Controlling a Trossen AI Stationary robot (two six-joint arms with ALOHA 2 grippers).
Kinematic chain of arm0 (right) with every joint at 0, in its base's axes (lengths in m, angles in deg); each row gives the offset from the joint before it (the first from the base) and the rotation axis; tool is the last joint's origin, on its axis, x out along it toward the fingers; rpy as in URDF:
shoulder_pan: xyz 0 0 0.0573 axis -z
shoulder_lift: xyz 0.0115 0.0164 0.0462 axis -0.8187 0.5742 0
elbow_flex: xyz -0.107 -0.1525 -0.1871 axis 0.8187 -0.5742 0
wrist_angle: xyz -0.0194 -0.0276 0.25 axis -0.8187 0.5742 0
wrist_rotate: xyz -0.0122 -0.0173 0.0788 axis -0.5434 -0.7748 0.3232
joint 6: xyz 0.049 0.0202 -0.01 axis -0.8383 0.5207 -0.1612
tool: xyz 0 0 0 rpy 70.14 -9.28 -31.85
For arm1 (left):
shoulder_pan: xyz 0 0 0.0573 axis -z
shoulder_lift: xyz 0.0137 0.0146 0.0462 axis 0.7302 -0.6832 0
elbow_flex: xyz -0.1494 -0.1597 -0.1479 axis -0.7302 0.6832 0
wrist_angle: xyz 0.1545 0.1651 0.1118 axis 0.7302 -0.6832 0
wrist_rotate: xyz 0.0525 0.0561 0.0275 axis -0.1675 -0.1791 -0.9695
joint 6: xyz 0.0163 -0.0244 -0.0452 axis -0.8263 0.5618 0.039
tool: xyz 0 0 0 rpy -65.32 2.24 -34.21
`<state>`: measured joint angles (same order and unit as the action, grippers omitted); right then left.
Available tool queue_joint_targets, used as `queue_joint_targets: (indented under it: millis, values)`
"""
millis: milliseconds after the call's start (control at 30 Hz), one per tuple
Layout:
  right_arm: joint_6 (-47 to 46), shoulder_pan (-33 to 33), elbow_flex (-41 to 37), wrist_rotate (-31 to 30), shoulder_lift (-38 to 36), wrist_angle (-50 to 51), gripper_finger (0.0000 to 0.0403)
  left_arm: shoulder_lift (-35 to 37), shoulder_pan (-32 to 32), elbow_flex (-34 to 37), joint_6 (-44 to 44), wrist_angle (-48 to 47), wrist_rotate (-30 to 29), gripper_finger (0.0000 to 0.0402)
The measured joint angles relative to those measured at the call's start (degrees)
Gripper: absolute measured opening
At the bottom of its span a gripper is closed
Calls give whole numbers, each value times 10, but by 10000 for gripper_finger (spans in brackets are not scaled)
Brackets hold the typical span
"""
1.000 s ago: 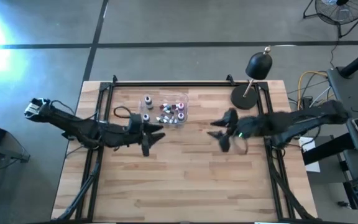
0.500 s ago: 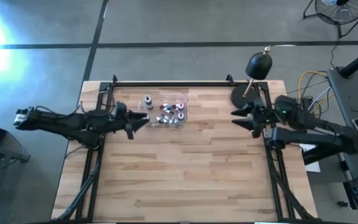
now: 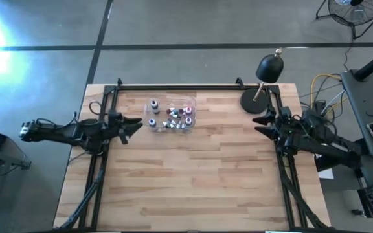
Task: Pick & Place food coloring
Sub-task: Return to Home Position
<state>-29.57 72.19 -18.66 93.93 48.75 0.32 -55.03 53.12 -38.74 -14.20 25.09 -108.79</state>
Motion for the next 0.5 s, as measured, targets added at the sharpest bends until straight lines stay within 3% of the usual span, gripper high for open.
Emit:
queue_joint_targets:
  millis: [300,500]
  values:
    - [-8,0,-62,1,-30,0,224,61,0,144,18,-5,-2,172]
    - [-8,-4,-102,-3,-16,-2,224,21,0,154,17,85,12,172]
